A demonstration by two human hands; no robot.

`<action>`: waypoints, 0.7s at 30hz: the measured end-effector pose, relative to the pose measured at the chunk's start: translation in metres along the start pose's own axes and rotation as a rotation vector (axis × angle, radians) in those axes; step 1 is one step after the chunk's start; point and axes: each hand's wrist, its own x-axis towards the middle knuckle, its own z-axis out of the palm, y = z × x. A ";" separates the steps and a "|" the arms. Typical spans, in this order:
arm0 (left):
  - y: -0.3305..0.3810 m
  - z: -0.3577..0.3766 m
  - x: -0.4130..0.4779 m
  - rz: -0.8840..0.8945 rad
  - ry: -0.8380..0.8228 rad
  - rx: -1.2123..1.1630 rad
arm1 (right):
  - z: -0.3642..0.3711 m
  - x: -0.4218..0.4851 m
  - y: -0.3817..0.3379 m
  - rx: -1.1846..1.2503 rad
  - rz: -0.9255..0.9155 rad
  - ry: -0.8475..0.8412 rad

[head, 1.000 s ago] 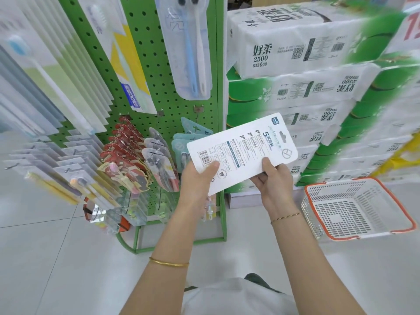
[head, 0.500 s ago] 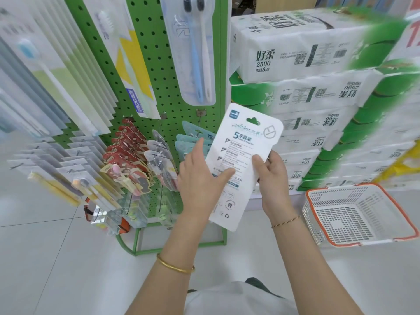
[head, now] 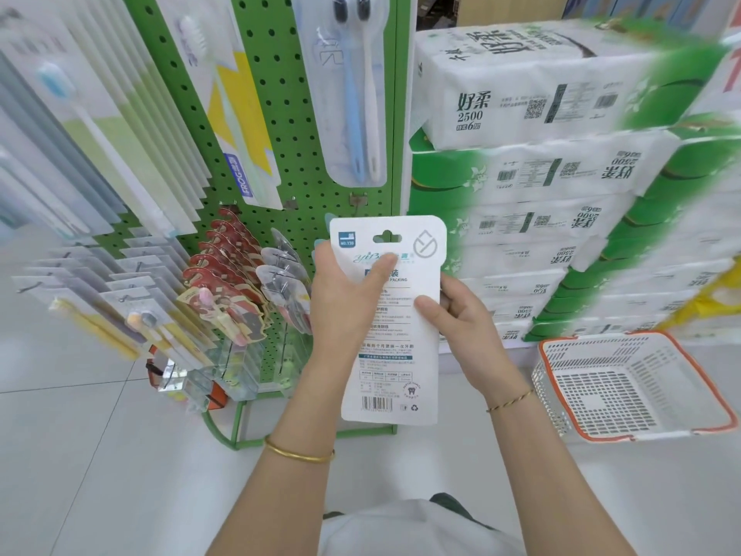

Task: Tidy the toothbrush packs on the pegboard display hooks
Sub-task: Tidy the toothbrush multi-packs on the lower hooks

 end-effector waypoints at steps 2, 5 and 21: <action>0.001 -0.001 0.001 -0.025 -0.005 -0.090 | 0.000 -0.001 -0.001 0.018 0.005 -0.032; -0.002 -0.002 0.001 -0.036 -0.016 -0.200 | 0.000 -0.002 -0.001 0.045 0.018 -0.050; -0.011 -0.005 0.010 -0.241 -0.225 -0.658 | 0.023 -0.010 0.012 0.248 0.513 -0.391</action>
